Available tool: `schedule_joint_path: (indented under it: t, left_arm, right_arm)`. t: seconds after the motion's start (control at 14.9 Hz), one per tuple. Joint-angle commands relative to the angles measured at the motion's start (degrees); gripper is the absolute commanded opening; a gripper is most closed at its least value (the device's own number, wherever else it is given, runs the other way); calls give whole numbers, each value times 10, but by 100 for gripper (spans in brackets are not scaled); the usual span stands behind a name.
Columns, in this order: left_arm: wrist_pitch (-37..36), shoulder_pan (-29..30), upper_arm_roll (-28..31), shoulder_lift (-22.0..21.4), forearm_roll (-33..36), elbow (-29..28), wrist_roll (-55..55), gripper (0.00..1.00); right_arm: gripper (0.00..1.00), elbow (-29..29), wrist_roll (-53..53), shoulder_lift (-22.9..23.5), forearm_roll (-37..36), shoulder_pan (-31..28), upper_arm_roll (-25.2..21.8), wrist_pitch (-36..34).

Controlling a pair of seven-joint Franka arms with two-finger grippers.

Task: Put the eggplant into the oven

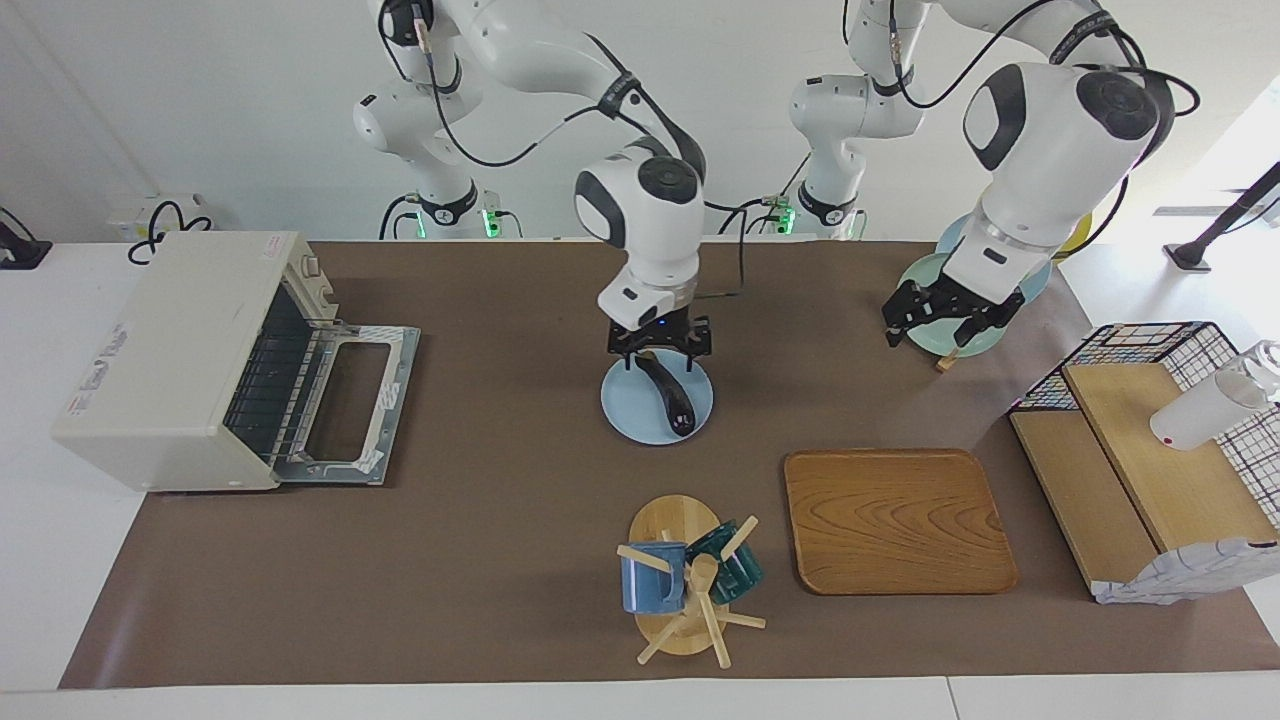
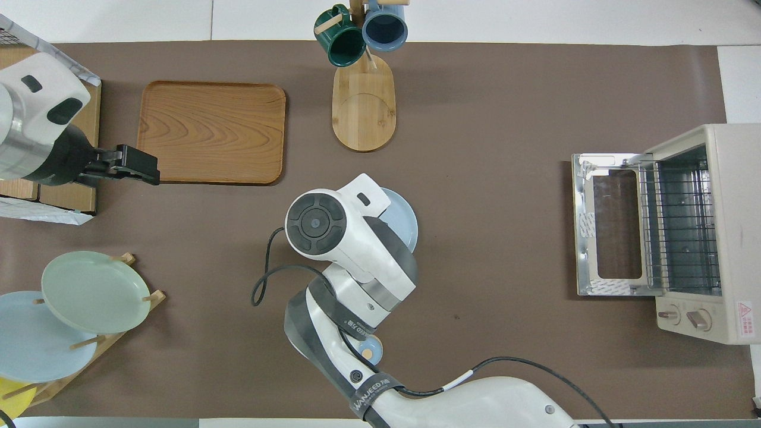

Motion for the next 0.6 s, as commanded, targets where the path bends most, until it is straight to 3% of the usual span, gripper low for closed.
schedule_joint_path:
  t: [0.0,0.07,0.27,0.54]
  left_arm:
    - [-9,0,-4,-52,13,-59,5,100]
    - [-8,-1,-4,-65,14,-72,5,100]
    - [-1,-3,-5,-70,14,-70,5,100]
    - [-2,-4,-5,-39,28,-6,5,100]
  right_arm:
    - [96,-48,6,-15,-20,14,-1,34]
    - [85,-63,6,-18,-26,15,-1,60]
    - [81,-81,6,-23,-26,29,0,74]
    - [78,-140,6,-36,-25,42,1,134]
